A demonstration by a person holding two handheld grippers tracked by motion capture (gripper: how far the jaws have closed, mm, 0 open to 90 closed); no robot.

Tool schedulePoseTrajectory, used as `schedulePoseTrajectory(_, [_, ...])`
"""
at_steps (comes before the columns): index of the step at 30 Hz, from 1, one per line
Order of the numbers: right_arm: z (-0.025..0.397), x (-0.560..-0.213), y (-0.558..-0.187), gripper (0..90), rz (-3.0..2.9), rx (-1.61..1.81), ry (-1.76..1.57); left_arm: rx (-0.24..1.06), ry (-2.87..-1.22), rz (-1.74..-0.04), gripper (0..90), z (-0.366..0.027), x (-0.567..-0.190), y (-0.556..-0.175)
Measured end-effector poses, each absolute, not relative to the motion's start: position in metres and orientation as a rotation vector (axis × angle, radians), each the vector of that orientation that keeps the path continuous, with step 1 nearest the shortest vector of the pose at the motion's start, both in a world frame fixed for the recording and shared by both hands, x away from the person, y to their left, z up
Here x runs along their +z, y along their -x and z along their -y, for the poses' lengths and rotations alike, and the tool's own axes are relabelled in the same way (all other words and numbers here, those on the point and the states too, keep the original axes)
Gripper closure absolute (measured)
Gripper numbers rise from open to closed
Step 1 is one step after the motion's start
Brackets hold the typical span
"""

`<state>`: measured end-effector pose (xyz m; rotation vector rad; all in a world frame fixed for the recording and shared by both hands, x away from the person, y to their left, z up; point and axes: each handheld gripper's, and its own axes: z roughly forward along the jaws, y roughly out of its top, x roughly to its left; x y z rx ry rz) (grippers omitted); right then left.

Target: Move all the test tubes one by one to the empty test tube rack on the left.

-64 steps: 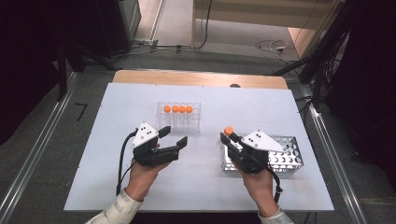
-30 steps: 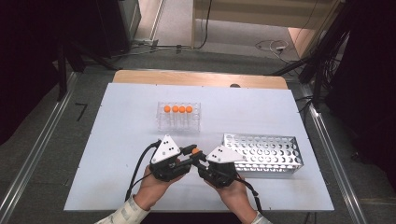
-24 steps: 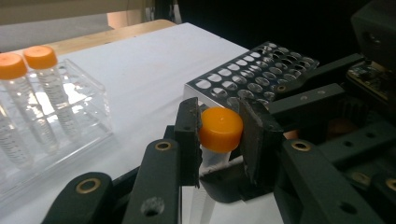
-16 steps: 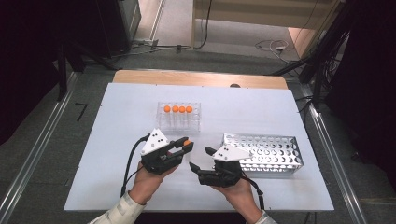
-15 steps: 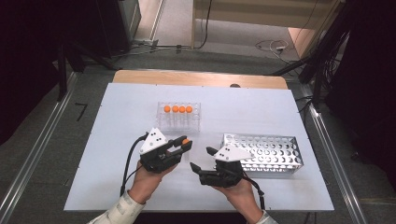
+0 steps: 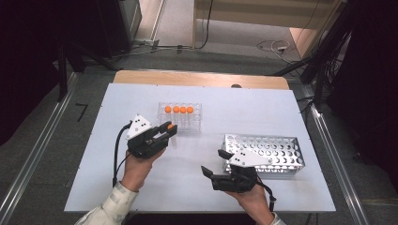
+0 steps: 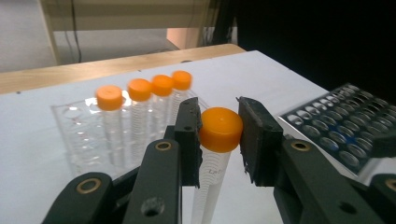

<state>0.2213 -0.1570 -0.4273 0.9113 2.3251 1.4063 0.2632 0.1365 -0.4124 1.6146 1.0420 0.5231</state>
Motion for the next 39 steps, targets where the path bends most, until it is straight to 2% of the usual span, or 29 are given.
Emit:
schedulePoseTrajectory(12, [0.178, -0.427, -0.221, 20.7, -2.288, 1.398, -0.960, 0.577, -1.584, -1.102, 70.3, -0.154, -0.404, -0.281])
schedulePoseTrajectory(39, [0.207, -0.428, -0.223, 20.8, -2.228, 1.392, -1.035, 0.681, -1.541, -1.191, 70.3, -0.163, -0.383, -0.322])
